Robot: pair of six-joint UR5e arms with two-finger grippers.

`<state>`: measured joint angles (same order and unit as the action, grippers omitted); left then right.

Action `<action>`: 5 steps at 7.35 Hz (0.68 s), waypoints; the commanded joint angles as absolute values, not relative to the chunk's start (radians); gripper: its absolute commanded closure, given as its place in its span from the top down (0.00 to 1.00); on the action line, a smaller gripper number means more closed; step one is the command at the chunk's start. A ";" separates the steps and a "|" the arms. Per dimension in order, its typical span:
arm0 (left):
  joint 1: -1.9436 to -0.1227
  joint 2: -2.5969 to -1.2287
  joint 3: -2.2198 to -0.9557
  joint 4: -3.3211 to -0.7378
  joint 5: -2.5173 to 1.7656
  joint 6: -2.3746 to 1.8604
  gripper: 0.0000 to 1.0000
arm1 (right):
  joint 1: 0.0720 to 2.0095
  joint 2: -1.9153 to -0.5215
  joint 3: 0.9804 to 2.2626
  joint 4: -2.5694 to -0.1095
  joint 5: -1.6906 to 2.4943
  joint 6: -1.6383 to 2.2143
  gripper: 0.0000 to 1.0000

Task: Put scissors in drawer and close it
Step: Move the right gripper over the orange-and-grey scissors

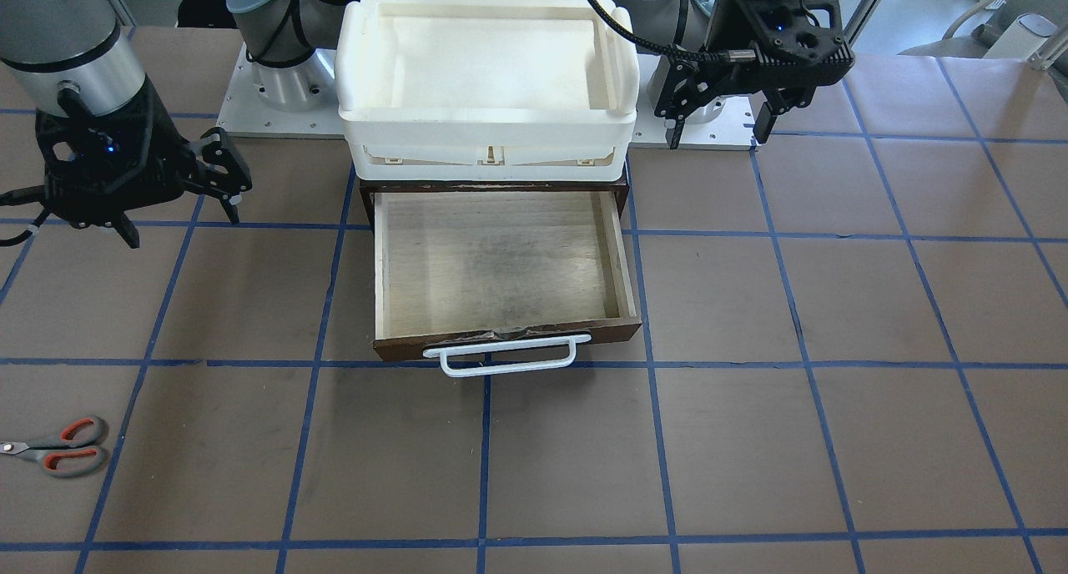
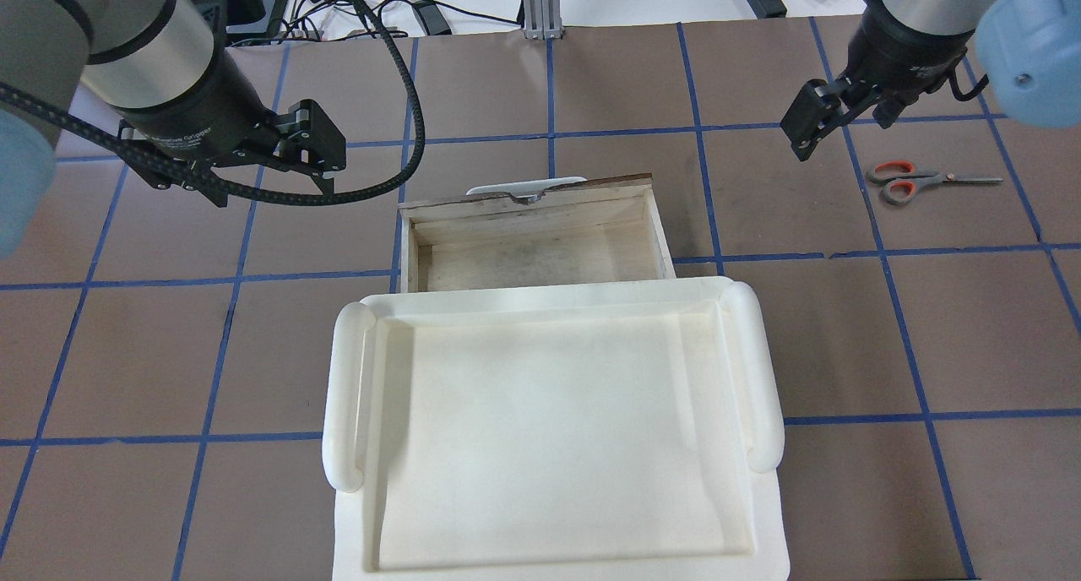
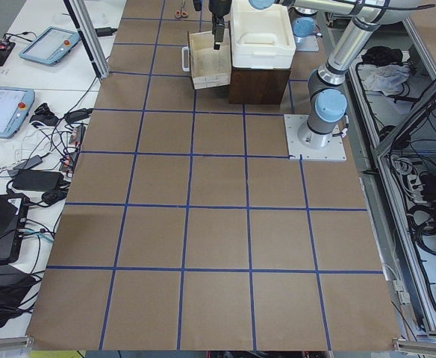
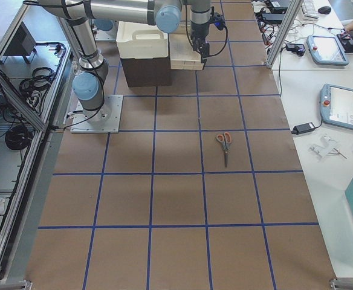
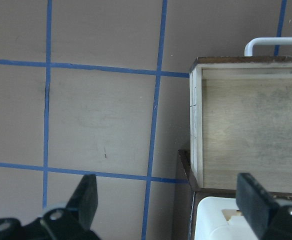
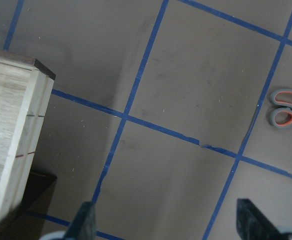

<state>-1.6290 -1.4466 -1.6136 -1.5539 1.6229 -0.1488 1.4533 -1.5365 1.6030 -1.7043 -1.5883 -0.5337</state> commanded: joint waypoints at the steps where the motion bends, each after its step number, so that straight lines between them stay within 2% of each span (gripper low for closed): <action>1: -1.629 -1.447 -1.614 -1.554 1.623 -0.149 1.00 | 1.369 -1.511 1.603 -1.713 -1.588 -0.827 1.00; 2: -1.629 -1.447 -1.614 -1.554 1.623 -0.149 1.00 | 1.326 -1.482 1.603 -1.716 -1.589 -0.839 1.00; 4: -1.629 -1.447 -1.612 -1.554 1.623 -0.149 1.00 | 1.232 -1.432 1.600 -1.747 -1.574 -1.124 1.00; 5: -1.629 -1.447 -1.612 -1.554 1.623 -0.149 1.00 | 1.212 -1.386 1.600 -1.835 -1.578 -1.234 1.00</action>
